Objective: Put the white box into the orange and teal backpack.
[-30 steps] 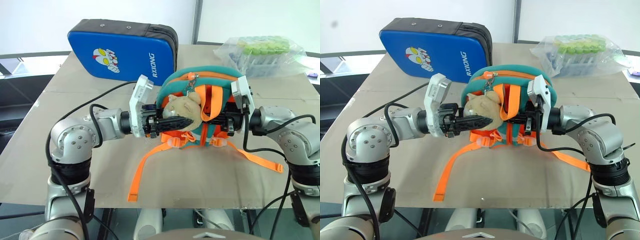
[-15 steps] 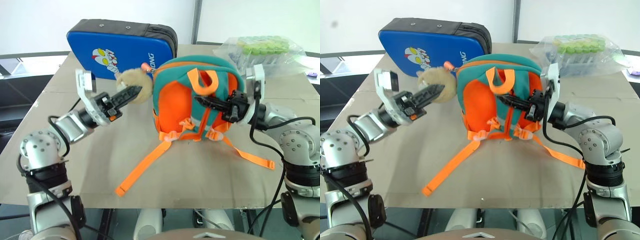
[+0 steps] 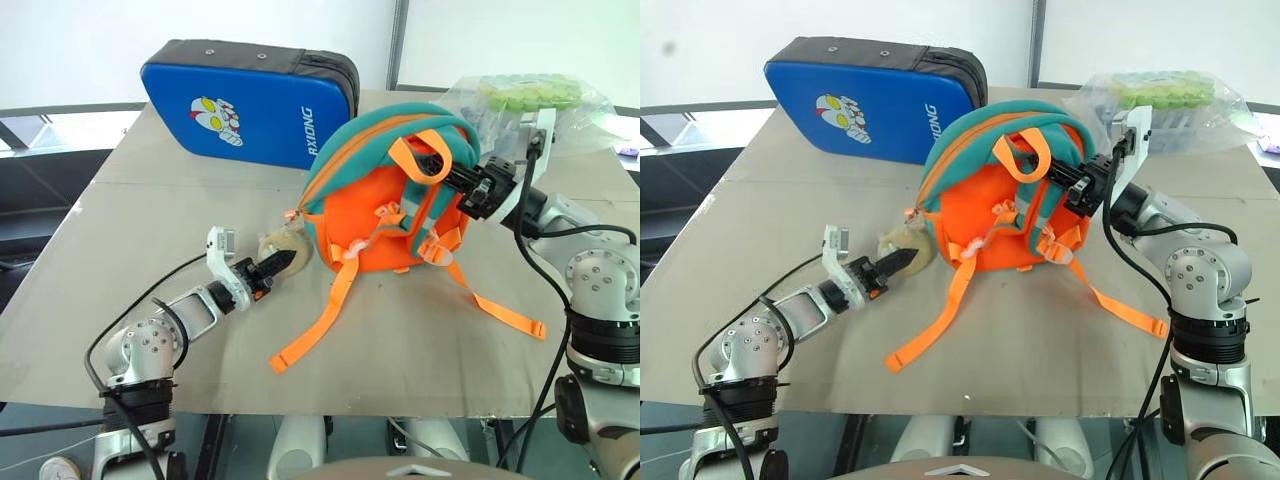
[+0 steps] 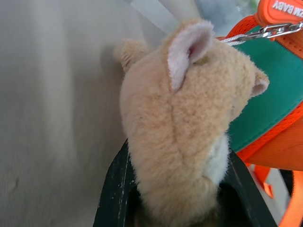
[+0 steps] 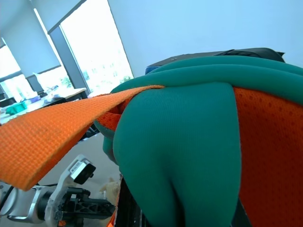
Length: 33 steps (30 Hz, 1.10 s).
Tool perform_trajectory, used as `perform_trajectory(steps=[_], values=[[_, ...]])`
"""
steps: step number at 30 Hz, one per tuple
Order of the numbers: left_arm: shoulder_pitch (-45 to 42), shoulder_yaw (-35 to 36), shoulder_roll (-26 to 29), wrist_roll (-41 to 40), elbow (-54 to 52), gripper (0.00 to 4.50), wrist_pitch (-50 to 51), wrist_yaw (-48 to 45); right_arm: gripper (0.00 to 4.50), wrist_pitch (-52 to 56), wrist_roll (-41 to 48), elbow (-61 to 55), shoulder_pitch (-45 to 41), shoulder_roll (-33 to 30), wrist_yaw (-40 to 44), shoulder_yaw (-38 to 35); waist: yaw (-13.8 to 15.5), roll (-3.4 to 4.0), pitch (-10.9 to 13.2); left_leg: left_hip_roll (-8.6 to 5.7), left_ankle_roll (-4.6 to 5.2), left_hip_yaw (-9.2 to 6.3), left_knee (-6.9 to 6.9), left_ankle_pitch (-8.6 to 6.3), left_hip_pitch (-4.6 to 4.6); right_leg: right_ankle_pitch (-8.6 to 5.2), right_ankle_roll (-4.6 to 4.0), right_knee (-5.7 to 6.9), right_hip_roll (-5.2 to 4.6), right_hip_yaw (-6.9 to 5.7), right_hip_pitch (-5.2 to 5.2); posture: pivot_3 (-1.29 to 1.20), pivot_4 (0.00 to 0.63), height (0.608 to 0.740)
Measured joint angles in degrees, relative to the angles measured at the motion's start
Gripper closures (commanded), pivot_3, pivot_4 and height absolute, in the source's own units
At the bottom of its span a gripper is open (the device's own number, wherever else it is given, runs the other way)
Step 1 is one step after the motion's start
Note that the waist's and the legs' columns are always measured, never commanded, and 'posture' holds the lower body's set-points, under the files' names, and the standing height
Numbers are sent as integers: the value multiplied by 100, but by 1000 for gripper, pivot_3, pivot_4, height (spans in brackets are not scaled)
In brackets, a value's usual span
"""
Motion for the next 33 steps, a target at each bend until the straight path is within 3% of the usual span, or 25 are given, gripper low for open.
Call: perform_trajectory(steps=[6,8,11,14,15,17,20,23,33], values=[[-296,-23,-169,524,-94,3988,-767,-51,4500,-458,-688,-117,152,-126,-23,59,24,-1,1,-4,0,3,0,0,-8,6,12,-8,1,1,-3,0,150,740],[-261,-102,-5,859,-228,2961,-1122,-365,3784,-706,-1072,-184,246,-223,19,207,5,0,1,-4,0,7,-10,0,-8,9,17,-19,2,2,-4,0,150,740],[-242,-101,105,1121,-390,1769,-1522,-755,2652,-951,-1463,-237,395,-402,71,269,18,0,1,-2,0,4,-11,0,-15,6,11,-27,2,-3,-5,0,150,740],[-116,-103,324,1305,-670,273,-1754,-1109,1191,-1115,-1754,-443,740,-619,246,383,19,0,1,1,0,3,-14,0,-19,2,3,-36,0,-3,-6,0,150,740],[-1,-126,420,1396,-817,0,-1843,-1237,542,-1123,-1793,-571,921,-669,304,407,14,0,1,4,0,3,-18,0,-19,2,5,-42,0,-3,-6,0,150,740],[169,-155,554,1543,-989,0,-1944,-1382,13,-1128,-1823,-699,1160,-785,399,405,14,1,2,5,0,3,-21,0,-21,2,5,-46,-1,-3,-6,0,150,740],[557,-121,718,1693,-1252,0,-2101,-1564,13,-1151,-1864,-926,1727,-1130,615,256,26,2,3,8,0,3,-29,0,-20,0,1,-57,-6,-4,-5,0,150,740],[1370,103,970,1802,-1619,0,-2400,-1965,13,-1317,-1906,-1262,2955,-1690,1120,-234,51,1,2,10,1,5,-46,-1,-19,-2,-1,-78,-14,-7,-3,0,150,740],[2847,838,1145,1918,-1888,0,-2954,-2701,13,-1717,-1943,-1280,5136,-1948,2049,-1694,93,4,3,20,0,45,-65,-1,30,-5,-1,-78,-17,22,10,0,150,740]])
